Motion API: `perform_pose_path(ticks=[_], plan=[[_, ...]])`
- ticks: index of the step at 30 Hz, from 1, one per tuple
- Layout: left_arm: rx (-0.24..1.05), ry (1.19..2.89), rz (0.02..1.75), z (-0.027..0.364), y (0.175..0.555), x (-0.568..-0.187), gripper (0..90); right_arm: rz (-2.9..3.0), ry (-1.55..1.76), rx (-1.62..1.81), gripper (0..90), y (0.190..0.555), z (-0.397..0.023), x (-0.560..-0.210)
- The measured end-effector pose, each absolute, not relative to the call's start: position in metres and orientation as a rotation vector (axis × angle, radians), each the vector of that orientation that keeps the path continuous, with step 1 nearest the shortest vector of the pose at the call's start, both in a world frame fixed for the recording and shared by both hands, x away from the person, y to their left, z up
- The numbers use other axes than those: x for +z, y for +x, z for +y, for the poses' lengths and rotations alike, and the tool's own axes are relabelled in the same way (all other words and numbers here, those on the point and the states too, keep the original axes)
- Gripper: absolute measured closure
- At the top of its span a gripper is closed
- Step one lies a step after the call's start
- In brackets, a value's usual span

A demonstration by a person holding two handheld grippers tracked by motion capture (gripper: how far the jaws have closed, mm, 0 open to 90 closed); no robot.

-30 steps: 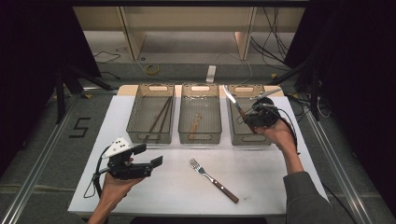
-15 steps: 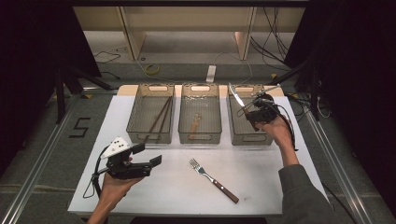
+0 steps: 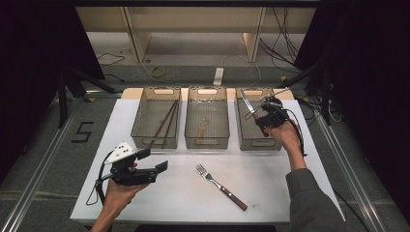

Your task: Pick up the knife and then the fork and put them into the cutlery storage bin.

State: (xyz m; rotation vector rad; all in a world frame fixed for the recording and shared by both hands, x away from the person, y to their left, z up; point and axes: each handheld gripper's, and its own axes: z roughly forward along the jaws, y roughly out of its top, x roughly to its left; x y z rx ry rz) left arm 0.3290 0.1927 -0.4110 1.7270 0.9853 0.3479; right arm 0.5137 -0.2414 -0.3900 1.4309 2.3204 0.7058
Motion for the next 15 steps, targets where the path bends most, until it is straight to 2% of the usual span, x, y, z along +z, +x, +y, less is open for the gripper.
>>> perform_pose_path(ticks=[12,15], plan=[[0.347,1.736,0.979,0.192,0.329,-0.411,15.5,2.312,1.499,0.683,76.4,0.516,-0.241,-0.402],[0.346,1.736,0.978,0.192,0.329,-0.411,15.5,2.318,1.51,0.695,72.8,0.517,-0.24,-0.404]])
